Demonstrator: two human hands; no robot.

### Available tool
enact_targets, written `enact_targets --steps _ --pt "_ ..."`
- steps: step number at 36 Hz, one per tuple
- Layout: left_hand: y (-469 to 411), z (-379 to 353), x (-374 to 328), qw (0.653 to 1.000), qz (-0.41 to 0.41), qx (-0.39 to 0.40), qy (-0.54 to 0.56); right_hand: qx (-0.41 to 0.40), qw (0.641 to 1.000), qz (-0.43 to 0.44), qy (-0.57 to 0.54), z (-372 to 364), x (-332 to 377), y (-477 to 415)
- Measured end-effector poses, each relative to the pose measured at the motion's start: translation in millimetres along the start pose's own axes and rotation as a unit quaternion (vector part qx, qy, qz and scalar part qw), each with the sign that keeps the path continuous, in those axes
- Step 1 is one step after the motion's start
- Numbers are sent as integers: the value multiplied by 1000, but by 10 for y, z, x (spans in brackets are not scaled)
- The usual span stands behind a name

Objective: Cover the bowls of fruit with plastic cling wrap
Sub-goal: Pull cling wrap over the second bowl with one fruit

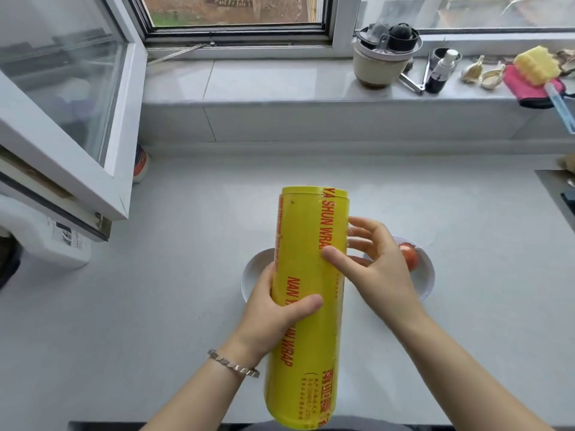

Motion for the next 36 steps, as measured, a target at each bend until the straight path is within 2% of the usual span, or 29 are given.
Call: enact_targets --steps 5,14,20,25,36 --pt "51 60 10 1000 14 -15 -19 -42 999 11 -13 80 -76 10" --pt "99 139 47 998 38 -22 -55 12 998 -6 -54 -6 -122 -21" --pt "158 171 27 993 49 -77 -71 -27 993 -9 -114 12 -104 -5" --pt "200 157 -17 985 55 -117 -114 -52 991 -50 -109 -75 -198 -24" --pt "167 182 -4 987 84 -118 -68 113 992 -48 0 -154 -238 -31"
Point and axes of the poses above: each hand's wrist, its own y-axis away from the middle knuckle, its own z-axis out of the back of the hand, x = y × z, the point moved 8 cm from there along -y, towards the middle knuckle, and after that the axes turned 8 degrees about z, right-handed, at the moved point
